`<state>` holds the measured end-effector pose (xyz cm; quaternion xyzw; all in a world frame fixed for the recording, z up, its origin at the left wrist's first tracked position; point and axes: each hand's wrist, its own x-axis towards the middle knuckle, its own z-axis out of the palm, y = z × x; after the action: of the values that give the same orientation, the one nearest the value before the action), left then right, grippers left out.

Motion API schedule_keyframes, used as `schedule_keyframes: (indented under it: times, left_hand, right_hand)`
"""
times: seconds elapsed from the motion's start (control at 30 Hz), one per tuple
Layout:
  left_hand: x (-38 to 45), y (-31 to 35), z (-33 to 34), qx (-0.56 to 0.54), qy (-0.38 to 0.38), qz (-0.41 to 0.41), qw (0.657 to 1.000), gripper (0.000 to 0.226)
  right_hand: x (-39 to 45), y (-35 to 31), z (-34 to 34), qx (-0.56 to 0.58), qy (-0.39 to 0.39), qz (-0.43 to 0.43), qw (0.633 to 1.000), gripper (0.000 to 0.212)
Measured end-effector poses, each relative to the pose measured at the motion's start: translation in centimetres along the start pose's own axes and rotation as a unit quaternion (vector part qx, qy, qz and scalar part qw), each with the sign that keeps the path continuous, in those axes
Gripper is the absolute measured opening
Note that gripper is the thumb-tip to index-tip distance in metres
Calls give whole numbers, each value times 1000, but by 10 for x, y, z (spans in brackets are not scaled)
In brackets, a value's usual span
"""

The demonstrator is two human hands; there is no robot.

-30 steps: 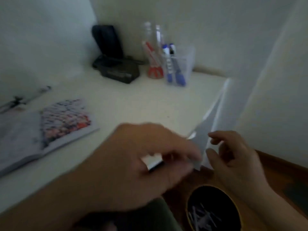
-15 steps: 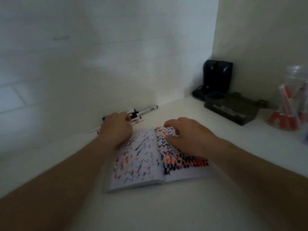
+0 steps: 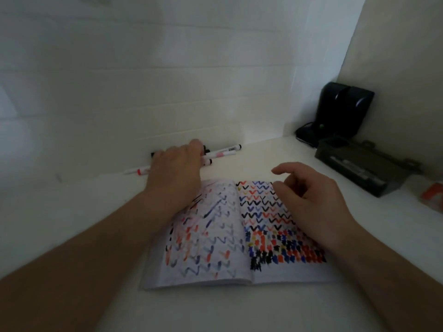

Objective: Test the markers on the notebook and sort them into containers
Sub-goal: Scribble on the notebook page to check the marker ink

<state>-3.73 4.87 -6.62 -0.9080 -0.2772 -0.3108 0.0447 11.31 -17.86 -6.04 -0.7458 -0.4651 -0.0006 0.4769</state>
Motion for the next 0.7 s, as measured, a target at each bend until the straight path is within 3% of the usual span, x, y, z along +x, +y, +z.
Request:
schedule_keyframes:
  times: [0.07,0.17,0.23,0.3,0.37,0.4,0.43,0.53,0.6,0.7]
  left_hand:
    - [-8,23,-19,-54,14,51,997,6]
    - [-24,55,-39,-125,31,120,984,10]
    - [-31,70,-44,-175,47,161,970,13]
    - [-36,79,-46,-217,48,175,959,17]
    - [-39,82,-47,-293,12,145,945,28]
    - [-40,82,-46,-339,-17,123,932,37]
    - [-40,81,-45,-371,-45,102,922,44]
    - [-40,76,-34,-342,-135,91,926,46]
    - [-41,76,-28,-287,-168,129,934,35]
    - [-43,81,-24,-282,-172,166,929,21]
  right_hand:
    - [-6,-6,-2,-9,3,-54,999,37]
    - [-11,-17,-2,-125,-16,-143,982,52]
    - [-11,-22,0,-182,-27,-183,966,44]
    - [-11,-22,0,-170,-22,-171,970,26]
    - [-12,-22,-3,-122,-15,-130,984,13]
    - [-12,-22,-5,-54,-25,-80,995,5]
    - [-11,-22,-7,45,-45,-13,998,11]
    - [-7,-24,-14,328,-98,136,930,21]
    - [-5,-22,-15,369,-114,149,910,18]
    - [-5,-16,-10,357,-143,137,913,10]
